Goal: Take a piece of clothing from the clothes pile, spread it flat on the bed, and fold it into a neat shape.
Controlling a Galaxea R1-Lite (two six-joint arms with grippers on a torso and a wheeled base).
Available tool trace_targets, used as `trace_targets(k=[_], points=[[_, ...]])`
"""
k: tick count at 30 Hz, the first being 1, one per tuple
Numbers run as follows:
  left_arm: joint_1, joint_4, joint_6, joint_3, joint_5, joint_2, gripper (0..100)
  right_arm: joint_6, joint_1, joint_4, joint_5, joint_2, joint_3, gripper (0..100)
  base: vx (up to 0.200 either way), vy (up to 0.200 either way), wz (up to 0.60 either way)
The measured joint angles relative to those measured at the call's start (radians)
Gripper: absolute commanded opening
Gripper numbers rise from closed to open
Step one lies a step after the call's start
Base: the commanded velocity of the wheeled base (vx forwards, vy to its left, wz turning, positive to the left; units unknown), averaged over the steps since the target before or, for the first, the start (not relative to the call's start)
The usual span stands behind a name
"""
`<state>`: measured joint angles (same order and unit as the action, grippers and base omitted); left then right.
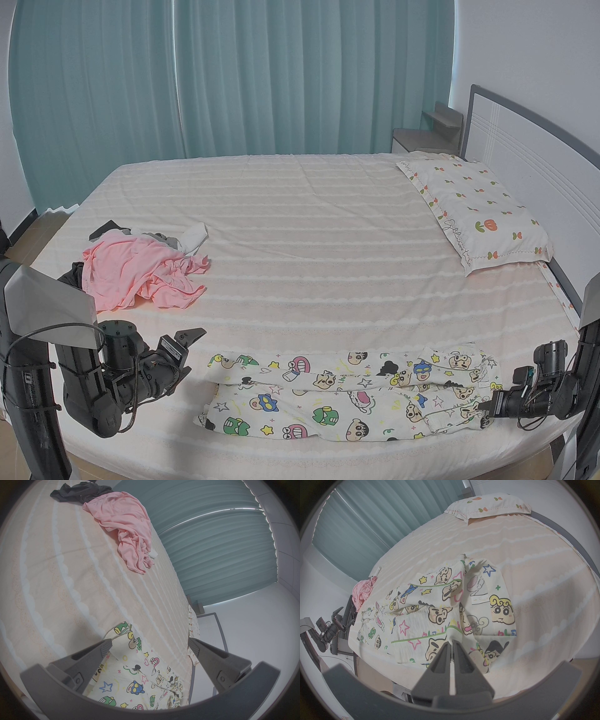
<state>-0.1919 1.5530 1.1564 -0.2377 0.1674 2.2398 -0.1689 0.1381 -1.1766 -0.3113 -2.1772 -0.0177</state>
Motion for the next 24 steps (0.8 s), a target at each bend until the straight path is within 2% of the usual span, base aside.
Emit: trace_targets(k=[8,13,20,21,24], points=[[-0.001,0.000,0.000,0.000,0.000,0.000,100,0.007,-0.001,0.150,0.005,0.103,0.001,0,0.000,0.000,0.00],[-0.001,0.000,-0.001,0.000,0.000,0.000,100,0.055,-0.001,0.258,0.009,0.183,0.001,0,0.000,0.000,0.00],[-0.001,0.000,-0.003,0.001,0.001,0.000,100,0.075,0.000,0.257,0.020,0.205,0.000,0,0.000,0.000,0.00],[-0.001,0.000,-0.003,0.001,0.001,0.000,100,0.075,0.000,0.256,0.020,0.204,0.000,100,0.000,0.000,0.00],[-0.001,0.000,-0.003,0.001,0.001,0.000,100,0.075,0.000,0.231,0.020,0.190,0.000,100,0.000,0.000,0.00]])
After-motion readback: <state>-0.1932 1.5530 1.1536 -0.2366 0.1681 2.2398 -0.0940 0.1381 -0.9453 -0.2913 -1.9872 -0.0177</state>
